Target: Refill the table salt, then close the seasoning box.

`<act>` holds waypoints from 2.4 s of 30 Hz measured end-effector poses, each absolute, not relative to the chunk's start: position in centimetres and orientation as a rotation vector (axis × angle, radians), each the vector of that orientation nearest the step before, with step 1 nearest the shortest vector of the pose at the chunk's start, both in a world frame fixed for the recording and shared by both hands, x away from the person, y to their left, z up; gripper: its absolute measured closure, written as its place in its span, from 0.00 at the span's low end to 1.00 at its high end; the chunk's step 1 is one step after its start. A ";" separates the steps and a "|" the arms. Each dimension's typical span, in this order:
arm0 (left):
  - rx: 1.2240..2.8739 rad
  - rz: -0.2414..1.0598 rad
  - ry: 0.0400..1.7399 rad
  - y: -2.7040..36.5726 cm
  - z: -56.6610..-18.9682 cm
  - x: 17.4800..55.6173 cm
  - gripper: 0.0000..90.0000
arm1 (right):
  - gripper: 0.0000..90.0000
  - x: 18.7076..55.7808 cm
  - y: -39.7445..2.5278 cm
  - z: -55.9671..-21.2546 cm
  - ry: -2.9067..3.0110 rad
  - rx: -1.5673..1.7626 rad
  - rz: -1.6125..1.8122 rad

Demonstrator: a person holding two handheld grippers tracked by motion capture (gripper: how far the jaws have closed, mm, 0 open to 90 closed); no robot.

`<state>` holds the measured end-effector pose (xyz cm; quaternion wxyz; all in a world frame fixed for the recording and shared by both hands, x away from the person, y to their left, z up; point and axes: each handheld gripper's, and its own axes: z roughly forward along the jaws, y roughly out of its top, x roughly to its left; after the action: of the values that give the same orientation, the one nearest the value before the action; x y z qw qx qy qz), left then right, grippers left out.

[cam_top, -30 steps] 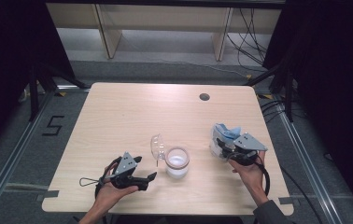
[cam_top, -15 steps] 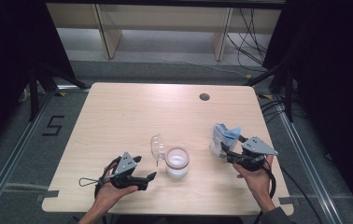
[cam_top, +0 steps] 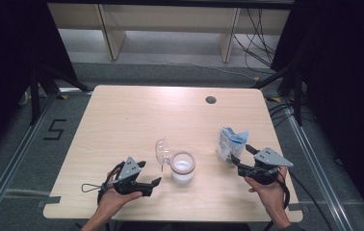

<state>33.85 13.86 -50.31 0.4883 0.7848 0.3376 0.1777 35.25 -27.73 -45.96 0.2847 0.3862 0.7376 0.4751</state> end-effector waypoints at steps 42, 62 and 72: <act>1.891 0.465 0.869 14.3 -50.1 34.0 0.19 | 0.31 30.8 -29.0 -47.5 2.100 1.137 1.247; 1.786 0.543 0.803 14.4 -47.8 33.5 0.85 | 0.32 29.1 -30.0 -47.6 2.110 1.150 1.238; 1.768 0.549 0.774 13.8 -46.6 33.8 0.97 | 0.33 28.6 -29.7 -47.6 2.138 1.162 1.233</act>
<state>33.84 13.77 -46.62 0.5375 0.7429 0.3254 0.2309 28.64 -29.68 -47.63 0.2053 0.4169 0.7671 0.4422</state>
